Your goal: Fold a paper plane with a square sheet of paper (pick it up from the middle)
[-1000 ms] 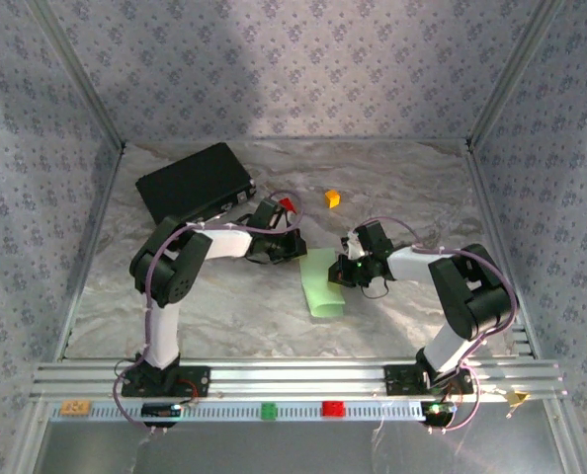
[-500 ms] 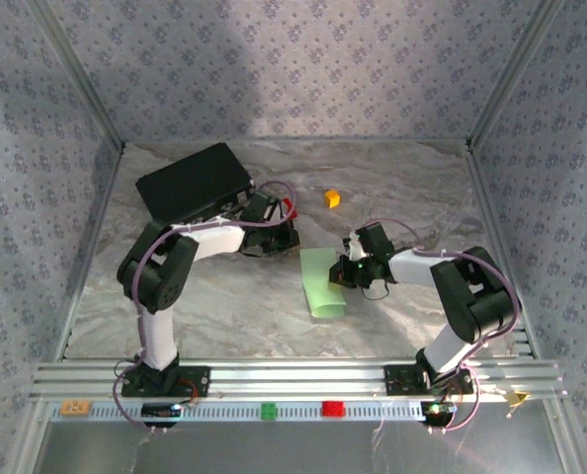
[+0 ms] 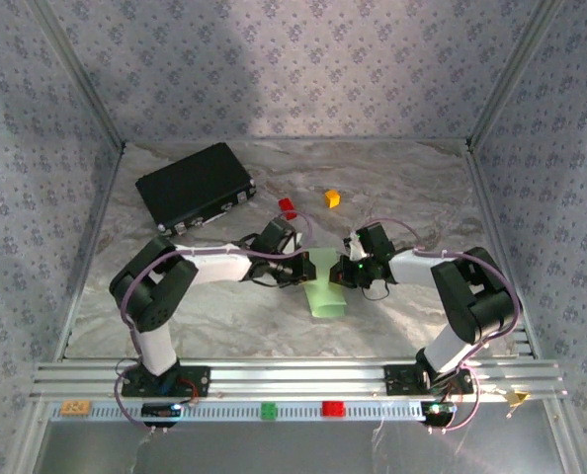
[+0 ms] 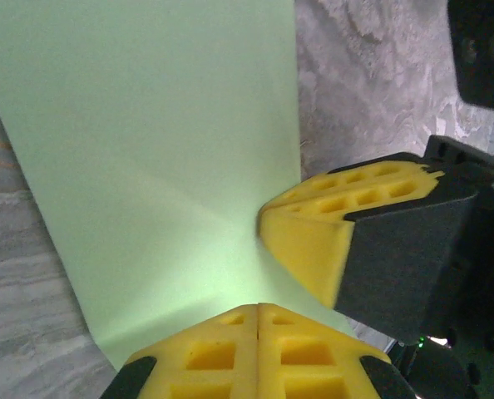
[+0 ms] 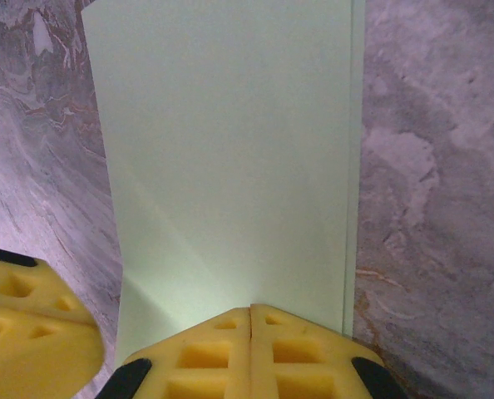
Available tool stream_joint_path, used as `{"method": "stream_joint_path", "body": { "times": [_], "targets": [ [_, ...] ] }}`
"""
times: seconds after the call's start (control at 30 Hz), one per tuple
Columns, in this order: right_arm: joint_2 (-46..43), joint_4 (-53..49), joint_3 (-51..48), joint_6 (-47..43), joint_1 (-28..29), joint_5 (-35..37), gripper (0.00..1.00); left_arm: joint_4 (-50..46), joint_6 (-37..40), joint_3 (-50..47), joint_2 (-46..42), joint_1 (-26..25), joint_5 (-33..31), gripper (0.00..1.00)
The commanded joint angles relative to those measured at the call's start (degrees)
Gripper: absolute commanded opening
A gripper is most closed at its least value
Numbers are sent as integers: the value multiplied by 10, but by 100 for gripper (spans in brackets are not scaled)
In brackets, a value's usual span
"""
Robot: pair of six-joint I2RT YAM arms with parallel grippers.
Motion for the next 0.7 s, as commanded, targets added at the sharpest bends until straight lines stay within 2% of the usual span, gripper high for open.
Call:
{"method": "stream_joint_path", "body": {
  "times": [0.0, 0.23, 0.4, 0.67],
  "targets": [
    [16, -68, -24, 1, -4, 62, 0, 37, -15, -6, 12, -2, 23, 0],
    [15, -69, -26, 1, -5, 63, 0, 28, 3, -37, 29, -3, 9, 0],
    [14, -67, -29, 1, -5, 63, 0, 35, 29, -75, 28, -2, -43, 0],
    [10, -66, -33, 2, -5, 64, 0, -5, 40, -52, -17, -3, -50, 0]
  ]
}}
